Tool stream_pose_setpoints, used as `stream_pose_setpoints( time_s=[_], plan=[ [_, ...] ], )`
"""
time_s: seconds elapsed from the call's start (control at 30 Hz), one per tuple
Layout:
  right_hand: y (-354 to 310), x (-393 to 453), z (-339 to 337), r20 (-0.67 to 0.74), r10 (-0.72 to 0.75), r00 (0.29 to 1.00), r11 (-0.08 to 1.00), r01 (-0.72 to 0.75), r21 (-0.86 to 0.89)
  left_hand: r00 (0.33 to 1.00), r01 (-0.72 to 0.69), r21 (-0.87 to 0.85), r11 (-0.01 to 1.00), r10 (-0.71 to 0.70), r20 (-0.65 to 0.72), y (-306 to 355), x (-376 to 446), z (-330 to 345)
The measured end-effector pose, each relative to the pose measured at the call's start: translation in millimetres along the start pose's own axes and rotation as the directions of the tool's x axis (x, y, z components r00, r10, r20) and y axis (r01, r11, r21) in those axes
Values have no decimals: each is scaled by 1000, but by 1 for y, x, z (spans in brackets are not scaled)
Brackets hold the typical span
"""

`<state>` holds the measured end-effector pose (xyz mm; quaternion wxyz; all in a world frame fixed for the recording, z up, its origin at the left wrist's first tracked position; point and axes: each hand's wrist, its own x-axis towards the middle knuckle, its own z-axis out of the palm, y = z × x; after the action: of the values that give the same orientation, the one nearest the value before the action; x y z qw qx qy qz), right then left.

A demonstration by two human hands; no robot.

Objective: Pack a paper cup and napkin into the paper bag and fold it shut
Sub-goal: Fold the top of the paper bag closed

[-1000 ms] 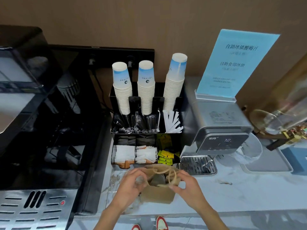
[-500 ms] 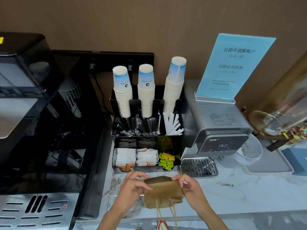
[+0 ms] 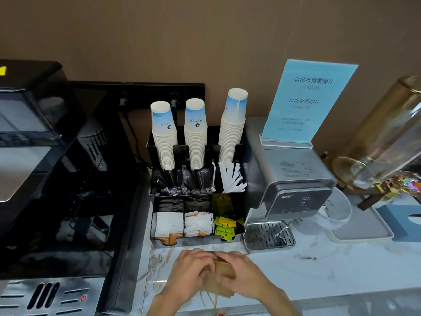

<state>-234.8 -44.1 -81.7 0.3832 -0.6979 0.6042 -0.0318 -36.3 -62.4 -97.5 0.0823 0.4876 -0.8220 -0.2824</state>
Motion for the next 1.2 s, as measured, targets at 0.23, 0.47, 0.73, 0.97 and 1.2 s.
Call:
stream_pose_setpoints(
  time_s=[0.23, 0.47, 0.73, 0.97, 1.2],
  plan=[
    [8, 7, 10, -134, 65, 989, 993, -78, -91, 992, 120, 65, 991, -116, -54, 2, 0, 2],
    [9, 1, 18, -220, 284, 933, 925, -206, 320, 964, 248, -172, 954, -260, -53, -11, -8, 15],
    [23, 0, 36, -191, 376, 907, 812, -224, 539, 887, 339, -707, 621, -462, 19, -40, -10, 40],
    [19, 1, 41, -248, 424, 871, 794, -226, 564, 880, 339, -724, 600, -475, 19, -43, -7, 35],
    [-13, -33, -14, -398, 382, 834, 794, -76, 604, 933, 240, -734, 635, -361, -7, -2, 4, -42]
  ],
)
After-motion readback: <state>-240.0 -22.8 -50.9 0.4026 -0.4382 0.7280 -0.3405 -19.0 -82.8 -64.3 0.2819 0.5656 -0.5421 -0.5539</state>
